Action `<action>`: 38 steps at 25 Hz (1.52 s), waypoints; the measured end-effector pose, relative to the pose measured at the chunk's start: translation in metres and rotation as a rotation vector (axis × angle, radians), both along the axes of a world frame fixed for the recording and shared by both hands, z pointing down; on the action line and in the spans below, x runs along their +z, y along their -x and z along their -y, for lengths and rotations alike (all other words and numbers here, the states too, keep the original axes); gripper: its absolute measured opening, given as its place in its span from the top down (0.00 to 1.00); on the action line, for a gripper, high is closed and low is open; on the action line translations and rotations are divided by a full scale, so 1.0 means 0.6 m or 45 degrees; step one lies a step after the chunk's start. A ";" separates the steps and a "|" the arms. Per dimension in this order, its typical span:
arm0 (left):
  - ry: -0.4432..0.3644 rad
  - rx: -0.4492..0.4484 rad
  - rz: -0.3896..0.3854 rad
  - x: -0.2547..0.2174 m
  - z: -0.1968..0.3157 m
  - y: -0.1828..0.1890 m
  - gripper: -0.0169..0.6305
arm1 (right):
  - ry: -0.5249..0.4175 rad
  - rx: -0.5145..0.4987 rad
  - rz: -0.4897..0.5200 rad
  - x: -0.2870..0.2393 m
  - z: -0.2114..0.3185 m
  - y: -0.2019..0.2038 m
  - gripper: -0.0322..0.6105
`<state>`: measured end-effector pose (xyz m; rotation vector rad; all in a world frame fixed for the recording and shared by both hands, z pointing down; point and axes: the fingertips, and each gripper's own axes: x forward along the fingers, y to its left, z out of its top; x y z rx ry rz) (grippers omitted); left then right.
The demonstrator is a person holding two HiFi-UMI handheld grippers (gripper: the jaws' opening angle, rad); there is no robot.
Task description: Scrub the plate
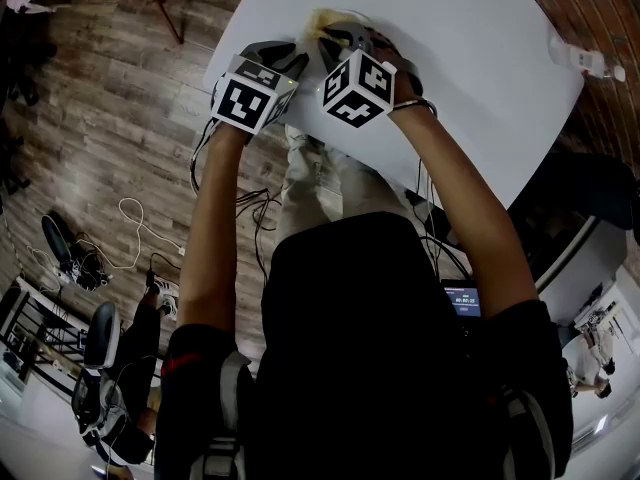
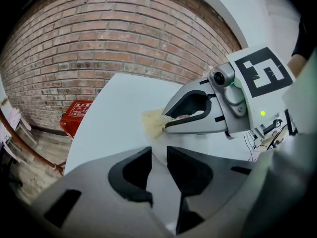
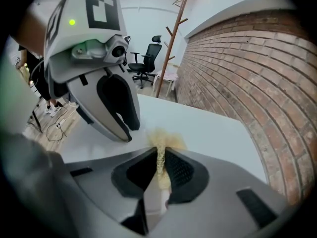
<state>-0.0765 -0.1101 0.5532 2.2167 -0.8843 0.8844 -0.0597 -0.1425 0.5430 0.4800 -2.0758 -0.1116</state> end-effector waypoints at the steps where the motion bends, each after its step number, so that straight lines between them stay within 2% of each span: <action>1: 0.000 -0.001 -0.002 0.000 0.000 0.000 0.81 | 0.001 0.000 0.002 0.000 0.001 0.002 0.86; 26: -0.031 -0.005 -0.019 0.001 0.005 -0.005 0.81 | 0.080 0.042 0.034 0.005 -0.039 -0.007 0.86; 38: 0.031 -0.051 -0.152 0.002 -0.024 0.004 0.79 | 0.073 0.041 0.015 0.007 -0.039 -0.005 0.86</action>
